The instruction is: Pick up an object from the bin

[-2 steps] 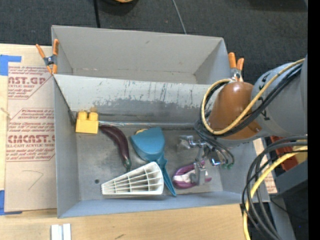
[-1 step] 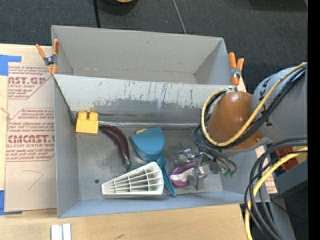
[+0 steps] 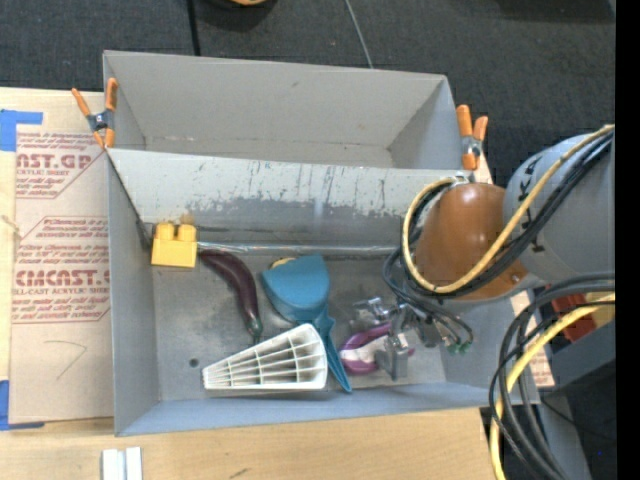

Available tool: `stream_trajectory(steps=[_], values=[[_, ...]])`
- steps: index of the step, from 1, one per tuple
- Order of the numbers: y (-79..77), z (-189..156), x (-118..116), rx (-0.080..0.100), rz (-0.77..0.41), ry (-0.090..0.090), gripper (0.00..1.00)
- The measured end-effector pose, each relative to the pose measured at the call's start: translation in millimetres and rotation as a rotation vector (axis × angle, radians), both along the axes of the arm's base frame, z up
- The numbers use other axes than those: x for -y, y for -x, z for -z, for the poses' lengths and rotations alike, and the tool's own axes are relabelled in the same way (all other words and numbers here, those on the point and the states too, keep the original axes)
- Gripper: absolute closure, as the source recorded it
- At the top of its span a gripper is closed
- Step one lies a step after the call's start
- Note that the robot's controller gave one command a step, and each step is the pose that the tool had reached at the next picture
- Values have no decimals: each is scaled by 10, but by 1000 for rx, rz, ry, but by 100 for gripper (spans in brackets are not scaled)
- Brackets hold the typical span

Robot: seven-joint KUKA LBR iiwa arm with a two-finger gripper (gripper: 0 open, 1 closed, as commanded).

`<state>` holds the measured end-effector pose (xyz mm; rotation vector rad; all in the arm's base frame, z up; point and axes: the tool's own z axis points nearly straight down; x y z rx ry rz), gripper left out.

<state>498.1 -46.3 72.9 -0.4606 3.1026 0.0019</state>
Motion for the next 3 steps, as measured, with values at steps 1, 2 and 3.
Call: stream_trajectory(steps=[1, 2, 3], values=[[-1, 0, -1, 0, 0, 0, 100], [-1, -1, -1, 0, -1, 0, 100], [-1, -1, -1, 1, -1, 0, 100]])
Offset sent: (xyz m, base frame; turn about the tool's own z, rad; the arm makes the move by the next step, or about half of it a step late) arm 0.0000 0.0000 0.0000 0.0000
